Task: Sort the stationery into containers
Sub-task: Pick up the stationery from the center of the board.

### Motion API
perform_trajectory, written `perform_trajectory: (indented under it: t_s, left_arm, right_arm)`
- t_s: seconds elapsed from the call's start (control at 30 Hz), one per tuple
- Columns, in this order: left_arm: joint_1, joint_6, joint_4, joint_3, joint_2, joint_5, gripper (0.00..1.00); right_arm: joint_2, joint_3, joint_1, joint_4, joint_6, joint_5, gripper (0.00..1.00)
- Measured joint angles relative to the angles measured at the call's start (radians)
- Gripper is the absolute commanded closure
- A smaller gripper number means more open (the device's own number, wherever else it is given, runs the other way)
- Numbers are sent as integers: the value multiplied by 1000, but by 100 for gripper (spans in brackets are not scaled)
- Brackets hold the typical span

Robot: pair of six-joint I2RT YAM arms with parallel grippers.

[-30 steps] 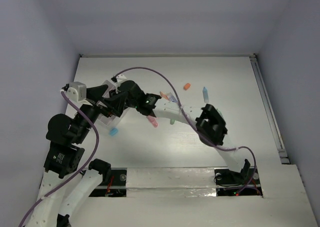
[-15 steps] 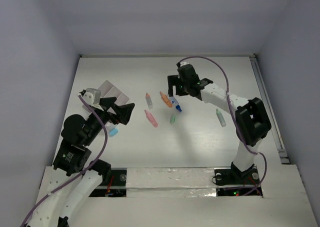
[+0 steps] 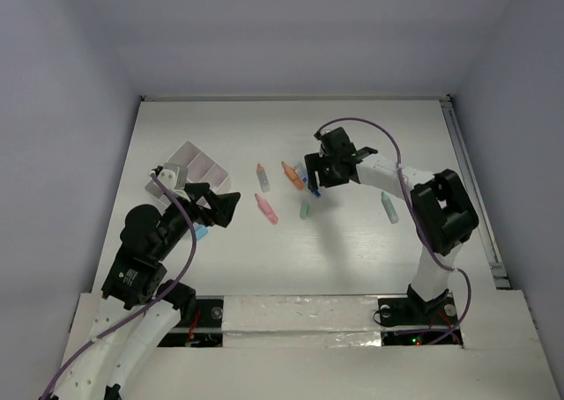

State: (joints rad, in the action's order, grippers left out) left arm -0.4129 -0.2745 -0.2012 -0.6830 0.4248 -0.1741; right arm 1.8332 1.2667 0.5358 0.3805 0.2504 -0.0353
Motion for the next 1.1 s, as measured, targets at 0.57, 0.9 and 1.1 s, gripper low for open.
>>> perform_trajectory:
  t_s: [0.57, 0.9, 1.1]
  left_arm:
    - [0, -1, 0, 3, 0, 10, 6]
    - [0, -2, 0, 3, 0, 22, 7]
    - [0, -4, 0, 3, 0, 29, 7]
  right_arm:
    - [92, 2, 2, -60, -43, -12, 57]
    - [86, -8, 2, -74, -59, 0, 94]
    - [19, -19, 2, -53, -74, 19, 100]
